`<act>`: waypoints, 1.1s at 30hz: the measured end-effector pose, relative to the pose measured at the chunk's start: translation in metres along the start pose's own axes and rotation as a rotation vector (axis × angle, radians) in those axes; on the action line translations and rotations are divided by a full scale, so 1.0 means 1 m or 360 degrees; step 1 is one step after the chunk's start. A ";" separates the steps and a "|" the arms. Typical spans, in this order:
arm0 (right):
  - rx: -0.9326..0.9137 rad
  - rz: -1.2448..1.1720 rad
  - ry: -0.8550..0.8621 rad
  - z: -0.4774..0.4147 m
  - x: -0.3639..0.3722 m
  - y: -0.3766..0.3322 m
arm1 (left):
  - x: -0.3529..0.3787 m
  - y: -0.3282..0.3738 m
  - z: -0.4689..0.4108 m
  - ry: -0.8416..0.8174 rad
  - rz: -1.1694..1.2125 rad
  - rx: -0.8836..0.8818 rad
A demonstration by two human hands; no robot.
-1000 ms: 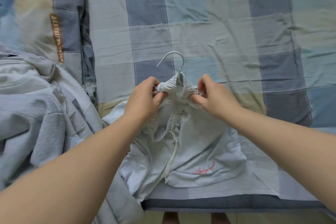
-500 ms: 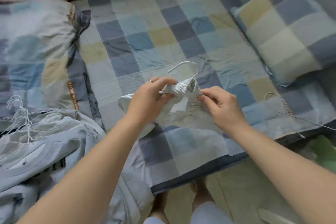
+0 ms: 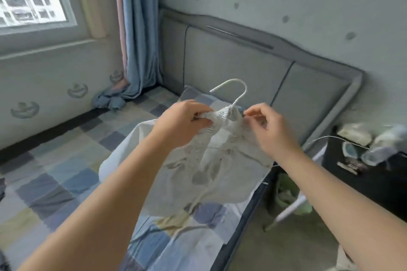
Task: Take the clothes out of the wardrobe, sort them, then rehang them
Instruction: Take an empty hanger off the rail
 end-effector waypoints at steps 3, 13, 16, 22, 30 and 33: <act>0.0074 0.0075 0.0005 0.007 -0.084 0.001 | 0.018 0.083 -0.036 -0.0094 0.0077 0.0219; 0.0234 0.0442 0.0330 0.106 -0.404 -0.007 | 0.125 0.409 -0.061 -0.0300 0.0222 0.0902; 0.0256 0.0646 0.0492 0.159 -0.502 -0.012 | 0.161 0.517 -0.043 -0.0309 0.0272 0.1128; 0.0353 0.1007 0.0815 0.288 -0.680 -0.039 | 0.231 0.721 0.022 -0.0352 0.0364 0.1599; 0.0634 0.1457 0.1170 0.459 -0.844 -0.093 | 0.314 0.941 0.130 -0.0692 0.0618 0.2000; 0.0766 0.1628 0.1295 0.513 -0.883 -0.116 | 0.338 1.007 0.173 -0.0851 0.0752 0.2115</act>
Point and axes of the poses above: each hand's wrist, its own z-axis away from the middle knuckle, its own x-axis out of the palm, y = z × x, the point moved 8 cm from there along -z, towards the middle knuckle
